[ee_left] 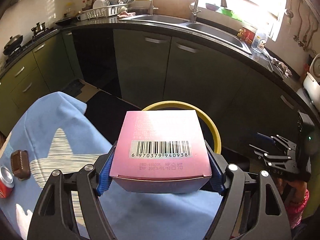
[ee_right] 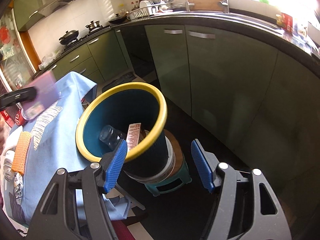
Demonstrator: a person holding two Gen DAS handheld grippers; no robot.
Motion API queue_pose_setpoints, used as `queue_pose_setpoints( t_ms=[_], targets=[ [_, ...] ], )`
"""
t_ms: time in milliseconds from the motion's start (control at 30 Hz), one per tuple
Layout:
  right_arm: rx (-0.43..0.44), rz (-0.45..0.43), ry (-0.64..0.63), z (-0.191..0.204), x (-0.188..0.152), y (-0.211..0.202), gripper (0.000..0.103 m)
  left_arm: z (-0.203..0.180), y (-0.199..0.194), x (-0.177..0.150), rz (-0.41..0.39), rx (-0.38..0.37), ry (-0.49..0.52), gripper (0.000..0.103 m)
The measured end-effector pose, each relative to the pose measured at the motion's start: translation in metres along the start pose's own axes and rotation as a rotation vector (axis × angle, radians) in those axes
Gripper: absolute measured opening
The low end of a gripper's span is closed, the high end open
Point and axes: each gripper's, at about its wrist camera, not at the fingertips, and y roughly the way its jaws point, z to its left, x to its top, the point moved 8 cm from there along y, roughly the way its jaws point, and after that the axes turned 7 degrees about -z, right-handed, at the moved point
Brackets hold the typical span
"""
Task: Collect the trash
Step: 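Carry the pink box over the bin and open the left tool, then reach the right tool to the red Coca-Cola can and grasp it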
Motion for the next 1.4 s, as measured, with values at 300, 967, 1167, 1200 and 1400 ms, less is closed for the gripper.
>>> queue_pose_setpoints(
  t_ms=[300,967,1167,1200,1400],
  targets=[
    [0.018,0.009,-0.002,0.005,-0.001,0.003,0.067,0.013,0.022,0.024,-0.036,0.012,-0.063,0.085],
    [0.132,0.047,-0.234,0.142,0.014,0.017,0.067,0.225,-0.249,-0.073,-0.421,0.462,-0.242,0.096],
    [0.266,0.08,-0.354,0.238,0.004,0.019,0.067,0.315,-0.278,-0.142,-0.431,0.623,-0.39,0.096],
    [0.297,0.089,-0.371,0.254,0.001,0.018,0.067,0.326,-0.279,-0.153,-0.427,0.648,-0.404,0.096],
    [0.483,0.123,-0.517,0.358,-0.004,0.017,0.067,0.379,-0.287,-0.202,-0.408,0.738,-0.514,0.096]
  ],
)
